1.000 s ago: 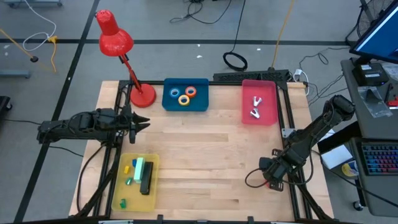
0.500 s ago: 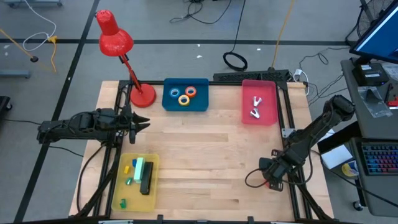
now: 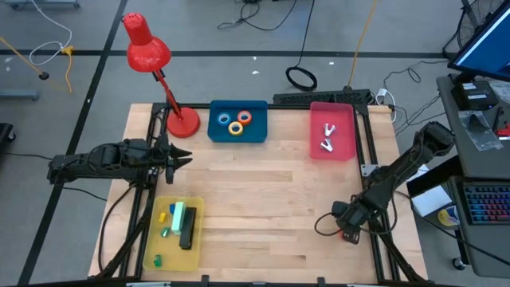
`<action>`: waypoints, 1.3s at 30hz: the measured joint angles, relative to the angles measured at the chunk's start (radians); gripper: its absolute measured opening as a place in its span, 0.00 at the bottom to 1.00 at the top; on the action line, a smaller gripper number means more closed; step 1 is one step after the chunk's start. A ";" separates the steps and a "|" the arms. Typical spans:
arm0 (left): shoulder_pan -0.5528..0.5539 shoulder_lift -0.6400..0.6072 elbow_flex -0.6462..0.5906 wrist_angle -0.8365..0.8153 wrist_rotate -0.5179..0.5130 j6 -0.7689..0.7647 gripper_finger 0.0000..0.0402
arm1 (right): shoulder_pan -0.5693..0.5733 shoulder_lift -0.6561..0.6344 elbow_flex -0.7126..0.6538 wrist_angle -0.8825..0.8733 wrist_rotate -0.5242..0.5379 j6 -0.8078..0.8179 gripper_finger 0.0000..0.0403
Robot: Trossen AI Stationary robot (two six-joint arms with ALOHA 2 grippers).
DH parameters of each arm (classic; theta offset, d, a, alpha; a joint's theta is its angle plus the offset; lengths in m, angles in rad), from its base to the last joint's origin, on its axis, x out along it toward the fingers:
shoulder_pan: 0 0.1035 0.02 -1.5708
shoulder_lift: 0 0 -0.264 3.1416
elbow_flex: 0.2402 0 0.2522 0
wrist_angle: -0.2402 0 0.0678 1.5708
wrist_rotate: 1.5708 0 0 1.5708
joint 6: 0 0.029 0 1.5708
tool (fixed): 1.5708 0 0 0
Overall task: Pick and place Stapler, Stapler remover, tape
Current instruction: Put the red tape into the blue bin
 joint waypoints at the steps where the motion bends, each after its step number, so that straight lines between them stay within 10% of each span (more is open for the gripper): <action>1: 0.000 0.000 0.000 0.000 0.000 0.000 0.30 | 0.000 0.000 -0.012 0.016 0.000 0.008 0.32; 18: 0.000 0.000 0.000 0.001 -0.009 0.000 0.30 | -0.047 -0.005 -0.029 0.099 -0.008 0.153 0.07; 39: 0.000 0.001 0.000 0.177 -0.033 -0.004 0.30 | -0.689 -0.115 0.107 0.571 0.053 -0.325 0.07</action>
